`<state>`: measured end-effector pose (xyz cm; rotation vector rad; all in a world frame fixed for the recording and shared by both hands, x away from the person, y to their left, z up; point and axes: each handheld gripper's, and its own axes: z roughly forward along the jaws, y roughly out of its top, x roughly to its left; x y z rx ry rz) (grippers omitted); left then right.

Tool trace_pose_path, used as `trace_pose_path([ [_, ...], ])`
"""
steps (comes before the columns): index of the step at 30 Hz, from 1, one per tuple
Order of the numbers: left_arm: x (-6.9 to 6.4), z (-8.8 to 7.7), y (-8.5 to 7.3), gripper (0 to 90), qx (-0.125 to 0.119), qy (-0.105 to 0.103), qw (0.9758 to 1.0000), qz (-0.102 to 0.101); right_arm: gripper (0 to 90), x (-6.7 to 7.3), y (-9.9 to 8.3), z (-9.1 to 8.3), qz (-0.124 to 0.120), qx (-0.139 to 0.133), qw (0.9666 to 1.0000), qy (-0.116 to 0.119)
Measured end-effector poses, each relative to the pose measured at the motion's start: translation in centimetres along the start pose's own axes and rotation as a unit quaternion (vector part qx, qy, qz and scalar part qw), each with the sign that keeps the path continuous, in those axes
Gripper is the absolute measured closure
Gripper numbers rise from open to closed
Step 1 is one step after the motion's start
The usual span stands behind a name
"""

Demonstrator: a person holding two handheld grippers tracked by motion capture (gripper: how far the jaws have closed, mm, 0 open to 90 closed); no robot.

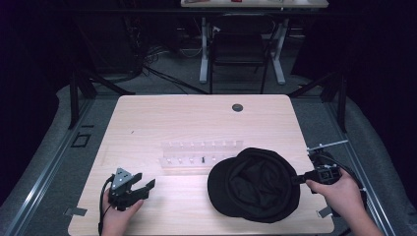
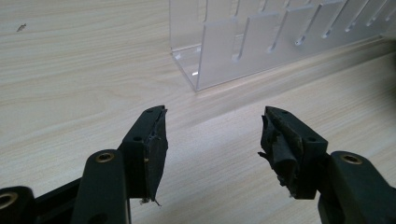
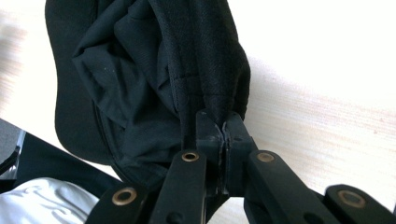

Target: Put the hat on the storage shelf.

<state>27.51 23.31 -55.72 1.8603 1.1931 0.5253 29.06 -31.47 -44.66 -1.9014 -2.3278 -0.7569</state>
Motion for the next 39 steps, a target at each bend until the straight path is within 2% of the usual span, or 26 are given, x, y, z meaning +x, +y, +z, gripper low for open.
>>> trace_pose_path([
  [6,0.1,-0.1,0.0,40.9,-0.001,0.000,1.0000,-0.002,87.9,0.7,0.6,-0.7,0.005,0.018,0.9998,-0.008],
  [17,0.1,-0.1,0.0,40.9,-0.001,0.001,1.0000,-0.001,88.1,2.4,1.4,-2.4,0.010,0.037,0.9992,0.005],
  [21,0.1,0.0,0.0,40.9,-0.001,0.000,1.0000,-0.001,88.1,3.1,1.8,-3.2,0.012,0.045,0.9987,0.020],
  [22,0.1,0.0,0.0,40.9,0.000,0.001,1.0000,-0.001,88.1,3.3,2.1,-3.6,0.014,0.045,0.9983,0.033],
  [25,0.1,-0.1,0.0,40.9,0.000,0.001,1.0000,-0.001,88.1,3.7,2.4,-4.0,0.020,0.050,0.9977,0.041],
  [26,0.1,-0.1,0.0,40.9,-0.001,0.001,1.0000,-0.001,88.2,3.9,2.5,-4.0,0.028,0.044,0.9978,0.042],
  [27,0.1,-0.1,0.0,40.9,-0.001,0.001,1.0000,-0.001,88.1,3.8,2.6,-4.2,0.020,0.049,0.9975,0.047],
  [29,0.1,-0.1,0.0,40.9,-0.001,0.001,1.0000,-0.002,88.1,4.0,2.7,-4.3,0.021,0.048,0.9973,0.051],
  [32,0.1,-0.1,-0.1,40.9,0.000,0.001,1.0000,-0.002,88.2,4.4,2.9,-4.9,0.031,0.053,0.9952,0.076],
  [37,0.1,-0.1,0.0,40.9,-0.002,0.001,1.0000,-0.002,88.2,4.8,3.0,-5.3,0.040,0.053,0.9934,0.093],
  [39,0.1,-0.1,0.0,40.9,-0.003,0.001,1.0000,-0.003,88.2,4.9,3.0,-5.5,0.044,0.050,0.9914,0.113],
])
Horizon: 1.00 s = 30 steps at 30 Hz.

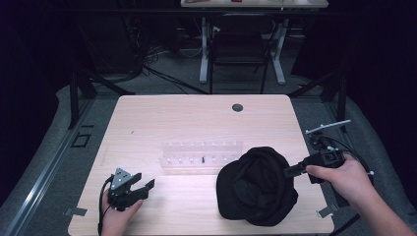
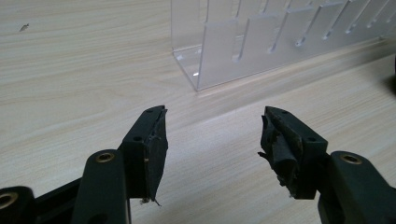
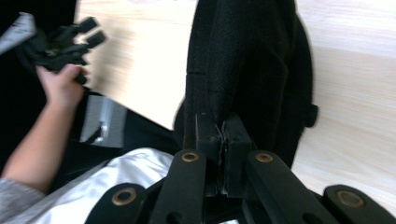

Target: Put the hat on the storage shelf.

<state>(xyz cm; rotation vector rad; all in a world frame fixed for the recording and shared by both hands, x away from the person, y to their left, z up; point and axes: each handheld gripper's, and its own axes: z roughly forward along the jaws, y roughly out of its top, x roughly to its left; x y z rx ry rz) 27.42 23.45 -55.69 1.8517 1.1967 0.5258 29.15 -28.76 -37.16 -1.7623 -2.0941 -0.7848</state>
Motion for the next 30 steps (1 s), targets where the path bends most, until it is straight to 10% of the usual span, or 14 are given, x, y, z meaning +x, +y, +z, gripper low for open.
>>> trace_pose_path([
  [30,0.0,-0.1,0.0,40.9,0.000,0.001,1.0000,0.002,88.3,3.0,0.6,-1.9,0.042,0.003,0.9956,0.084],
])
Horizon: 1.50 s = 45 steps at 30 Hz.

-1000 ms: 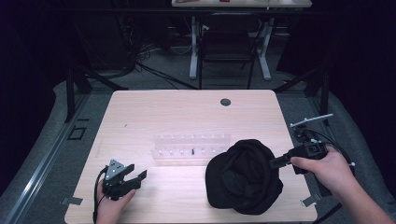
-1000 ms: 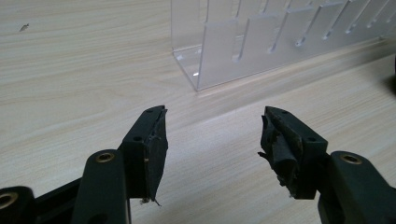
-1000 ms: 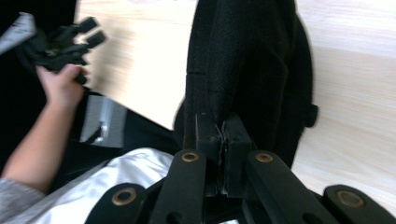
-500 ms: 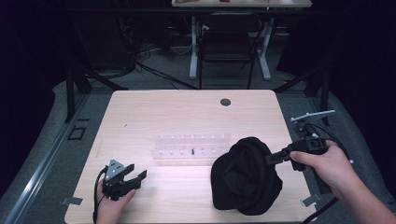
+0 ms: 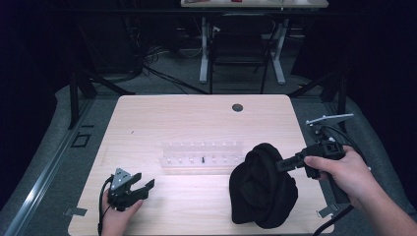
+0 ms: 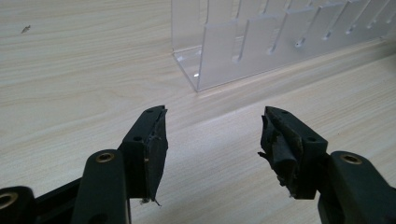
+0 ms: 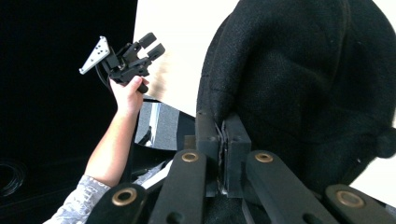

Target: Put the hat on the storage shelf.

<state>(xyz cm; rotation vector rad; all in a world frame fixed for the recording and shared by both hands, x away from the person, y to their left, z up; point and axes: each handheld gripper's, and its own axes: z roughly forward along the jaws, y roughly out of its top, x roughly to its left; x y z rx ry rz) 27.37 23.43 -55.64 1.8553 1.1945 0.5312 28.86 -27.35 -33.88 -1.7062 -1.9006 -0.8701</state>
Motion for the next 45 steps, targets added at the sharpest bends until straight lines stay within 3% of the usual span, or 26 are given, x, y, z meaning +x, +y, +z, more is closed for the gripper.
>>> trace_pose_path([
  [6,0.0,0.0,0.0,40.9,-0.003,0.000,1.0000,-0.001,88.3,0.3,0.0,-0.6,0.000,-0.013,0.9999,0.008],
  [8,0.0,0.0,0.0,40.9,-0.003,0.000,1.0000,-0.001,88.3,0.5,-0.1,-0.7,0.013,-0.040,0.9990,0.016],
  [9,0.0,0.0,0.0,40.9,-0.003,0.001,1.0000,-0.001,88.3,0.4,0.0,-1.1,-0.002,-0.024,0.9996,0.015],
  [10,0.0,0.0,0.0,40.9,-0.003,0.001,1.0000,-0.001,88.3,0.4,0.0,-1.1,-0.002,-0.024,0.9996,0.015],
  [19,0.0,0.0,0.0,40.9,0.000,0.001,1.0000,0.001,88.4,0.9,0.4,-1.9,-0.008,-0.041,0.9985,0.036],
  [30,0.0,0.0,0.0,40.9,-0.003,0.000,1.0000,-0.001,88.4,1.4,1.0,-2.5,-0.015,-0.061,0.9970,0.046],
  [38,0.0,0.1,0.0,40.9,0.001,-0.001,1.0000,0.001,88.3,2.9,1.7,-3.3,-0.026,-0.067,0.9964,0.044],
  [45,-0.1,0.1,0.0,40.9,0.000,-0.001,1.0000,0.001,88.3,4.0,2.9,-3.3,-0.033,-0.080,0.9946,0.057],
])
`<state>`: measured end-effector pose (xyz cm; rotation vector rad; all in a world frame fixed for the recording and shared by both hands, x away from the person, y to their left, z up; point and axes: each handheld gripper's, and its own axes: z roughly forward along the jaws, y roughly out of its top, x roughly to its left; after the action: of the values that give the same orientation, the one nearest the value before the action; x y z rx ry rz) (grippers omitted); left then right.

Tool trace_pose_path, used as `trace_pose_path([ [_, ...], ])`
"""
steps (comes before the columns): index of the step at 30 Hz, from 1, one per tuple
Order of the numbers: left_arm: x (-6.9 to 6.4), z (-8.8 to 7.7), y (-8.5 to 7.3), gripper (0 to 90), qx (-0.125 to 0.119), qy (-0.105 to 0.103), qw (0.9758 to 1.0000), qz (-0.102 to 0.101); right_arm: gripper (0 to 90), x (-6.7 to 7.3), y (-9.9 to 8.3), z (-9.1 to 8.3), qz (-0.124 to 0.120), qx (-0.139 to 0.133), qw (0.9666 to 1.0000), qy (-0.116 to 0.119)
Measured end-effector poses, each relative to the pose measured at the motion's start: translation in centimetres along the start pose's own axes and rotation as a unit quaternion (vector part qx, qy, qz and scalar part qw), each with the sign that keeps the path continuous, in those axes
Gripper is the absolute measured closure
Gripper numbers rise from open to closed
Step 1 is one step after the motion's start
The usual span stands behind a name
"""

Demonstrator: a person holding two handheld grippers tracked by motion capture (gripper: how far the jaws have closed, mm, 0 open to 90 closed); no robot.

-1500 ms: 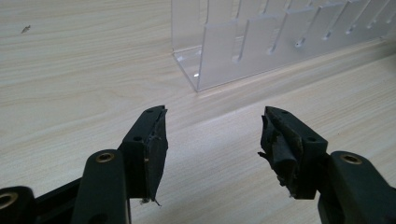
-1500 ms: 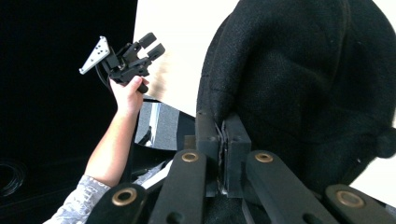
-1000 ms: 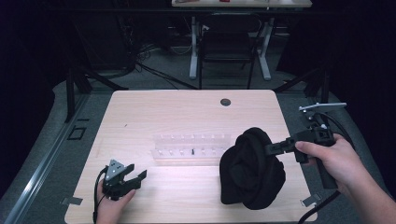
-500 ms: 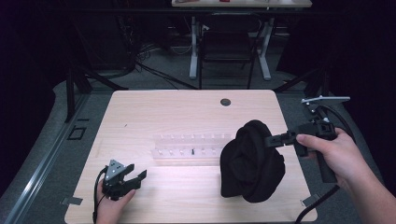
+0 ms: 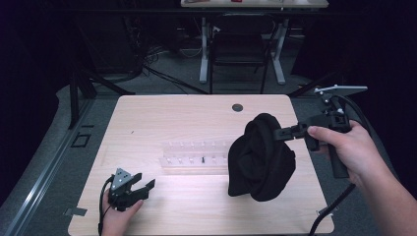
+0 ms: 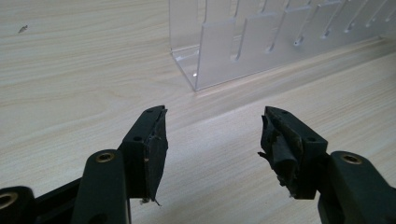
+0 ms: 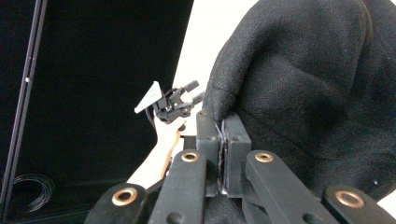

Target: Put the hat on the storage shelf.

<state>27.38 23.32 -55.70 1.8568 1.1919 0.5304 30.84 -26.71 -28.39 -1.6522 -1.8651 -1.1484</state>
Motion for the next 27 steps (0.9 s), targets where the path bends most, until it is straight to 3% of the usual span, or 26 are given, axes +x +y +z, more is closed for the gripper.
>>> trace_pose_path([
  [12,0.1,-0.1,0.1,40.9,0.004,-0.003,1.0000,0.002,88.3,1.3,1.7,1.1,-0.005,-0.001,1.0000,0.002],
  [27,0.2,-0.1,0.1,40.9,0.004,-0.003,1.0000,0.002,88.3,1.7,3.5,1.4,0.000,-0.020,0.9998,0.006],
])
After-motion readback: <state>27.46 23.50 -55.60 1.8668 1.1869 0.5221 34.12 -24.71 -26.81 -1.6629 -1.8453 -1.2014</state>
